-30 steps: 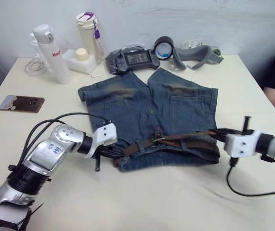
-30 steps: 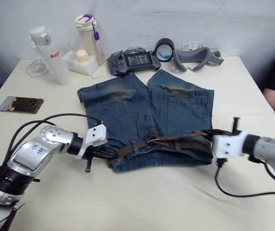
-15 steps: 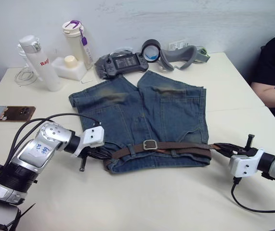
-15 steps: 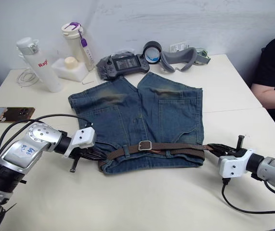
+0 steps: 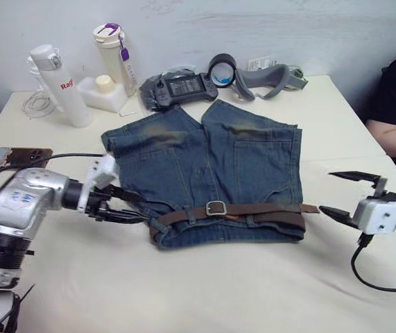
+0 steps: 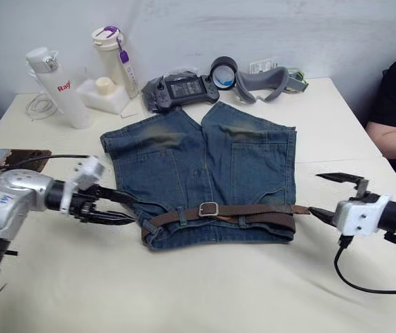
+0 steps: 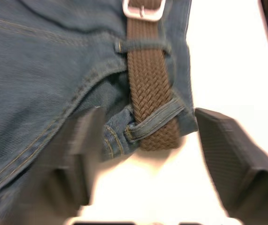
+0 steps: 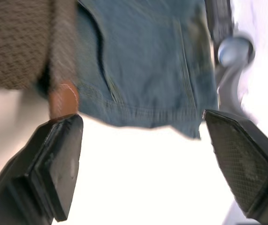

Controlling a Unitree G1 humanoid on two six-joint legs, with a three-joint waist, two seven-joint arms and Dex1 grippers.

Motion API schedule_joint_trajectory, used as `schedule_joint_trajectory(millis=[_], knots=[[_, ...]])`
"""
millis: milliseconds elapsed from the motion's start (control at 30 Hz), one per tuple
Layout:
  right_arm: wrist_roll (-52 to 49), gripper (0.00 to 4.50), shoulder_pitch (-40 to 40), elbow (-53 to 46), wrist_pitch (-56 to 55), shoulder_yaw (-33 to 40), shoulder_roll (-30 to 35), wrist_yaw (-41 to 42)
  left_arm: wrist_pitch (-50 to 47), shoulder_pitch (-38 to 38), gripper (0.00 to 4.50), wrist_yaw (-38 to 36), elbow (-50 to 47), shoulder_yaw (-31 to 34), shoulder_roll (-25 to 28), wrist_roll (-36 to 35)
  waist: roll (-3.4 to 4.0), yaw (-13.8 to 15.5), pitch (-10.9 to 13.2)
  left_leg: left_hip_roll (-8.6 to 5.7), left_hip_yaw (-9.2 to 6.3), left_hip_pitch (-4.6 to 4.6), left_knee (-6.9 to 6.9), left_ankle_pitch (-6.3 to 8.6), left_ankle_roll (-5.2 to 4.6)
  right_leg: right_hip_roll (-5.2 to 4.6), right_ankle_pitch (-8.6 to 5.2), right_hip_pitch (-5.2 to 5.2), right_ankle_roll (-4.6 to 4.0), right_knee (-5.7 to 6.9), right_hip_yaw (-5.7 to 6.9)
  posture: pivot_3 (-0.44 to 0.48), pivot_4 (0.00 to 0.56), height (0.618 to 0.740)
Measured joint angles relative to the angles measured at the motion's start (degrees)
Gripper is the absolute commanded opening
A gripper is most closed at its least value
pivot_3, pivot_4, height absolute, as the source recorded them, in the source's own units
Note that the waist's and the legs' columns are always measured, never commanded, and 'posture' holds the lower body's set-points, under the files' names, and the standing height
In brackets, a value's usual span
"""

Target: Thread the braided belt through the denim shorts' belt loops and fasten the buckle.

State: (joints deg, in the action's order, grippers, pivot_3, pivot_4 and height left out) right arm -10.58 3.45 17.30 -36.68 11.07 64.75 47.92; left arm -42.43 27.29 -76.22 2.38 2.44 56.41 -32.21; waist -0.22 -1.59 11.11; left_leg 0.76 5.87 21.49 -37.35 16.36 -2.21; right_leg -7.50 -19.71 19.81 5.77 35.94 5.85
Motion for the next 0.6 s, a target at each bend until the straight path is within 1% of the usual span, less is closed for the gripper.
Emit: schedule_joint_trajectory(millis=[67, 133, 233, 267, 400, 600], knots=[[-6.96, 4.5, 2.81, 0.14, 9.85, 1.46, -1.25, 2.41, -3.3, -0.89, 4.45, 2.56, -0.37, 6.02, 0.05, -3.13, -0.03, -0.11, 0.02, 0.0, -0.11, -0.03, -0.04, 0.01, -0.02, -0.03, 0.0, -0.1, 0.0, -0.05, 0.04, 0.0, 0.15, 0.74], [-11.93, 4.5, 4.24, -0.4, 20.34, 1.54, -1.4, 4.95, -4.53, -2.09, 4.45, 5.68, -1.66, 10.07, -1.52, -4.83, -0.03, -0.02, 0.02, 0.01, -0.21, -0.03, 0.01, 0.02, -0.02, -0.03, 0.0, -0.13, 0.0, -0.07, 0.08, 0.0, 0.15, 0.74], [-20.28, 4.5, 6.43, -3.32, 37.28, 1.51, -4.51, 5.87, -1.99, -5.83, 4.45, 13.05, -2.06, 14.44, -6.56, -4.42, -0.03, 0.05, 0.02, 0.0, -0.33, 0.07, 0.05, 0.01, -0.01, -0.03, 0.0, -0.09, -0.01, -0.08, 0.15, 0.0, 0.15, 0.74], [-23.51, 4.5, 7.24, -5.59, 44.3, 1.48, -6.36, 5.62, -1.31, -8.71, 4.45, 16.8, -2.76, 16.07, -8.83, -4.01, -0.03, 0.09, 0.02, 0.0, -0.33, 0.09, 0.04, 0.02, -0.01, -0.04, 0.0, -0.1, -0.01, -0.08, 0.16, 0.0, 0.15, 0.74], [-24.73, 4.5, 7.56, -8.24, 50.07, 1.13, -8.43, 4.3, 0.22, -12.58, 4.45, 21.58, -5.26, 17.51, -11.49, -3.0, -0.07, 0.11, 0.04, -0.01, -0.33, 0.23, 0.03, 0.02, 0.0, -0.05, 0.01, 0.04, 0.0, -0.07, 0.18, 0.0, 0.15, 0.74], [-24.04, 4.5, 8.23, -10.5, 51.72, 0.29, -12.74, 2.13, 5.69, -16.59, 4.45, 28.65, -8.93, 19.83, -16.93, -0.33, -0.08, 0.17, 0.03, -0.03, -0.32, 0.28, 0.02, 0.06, 0.05, -0.06, 0.03, 0.08, 0.04, -0.1, 0.21, 0.0, 0.15, 0.74]])
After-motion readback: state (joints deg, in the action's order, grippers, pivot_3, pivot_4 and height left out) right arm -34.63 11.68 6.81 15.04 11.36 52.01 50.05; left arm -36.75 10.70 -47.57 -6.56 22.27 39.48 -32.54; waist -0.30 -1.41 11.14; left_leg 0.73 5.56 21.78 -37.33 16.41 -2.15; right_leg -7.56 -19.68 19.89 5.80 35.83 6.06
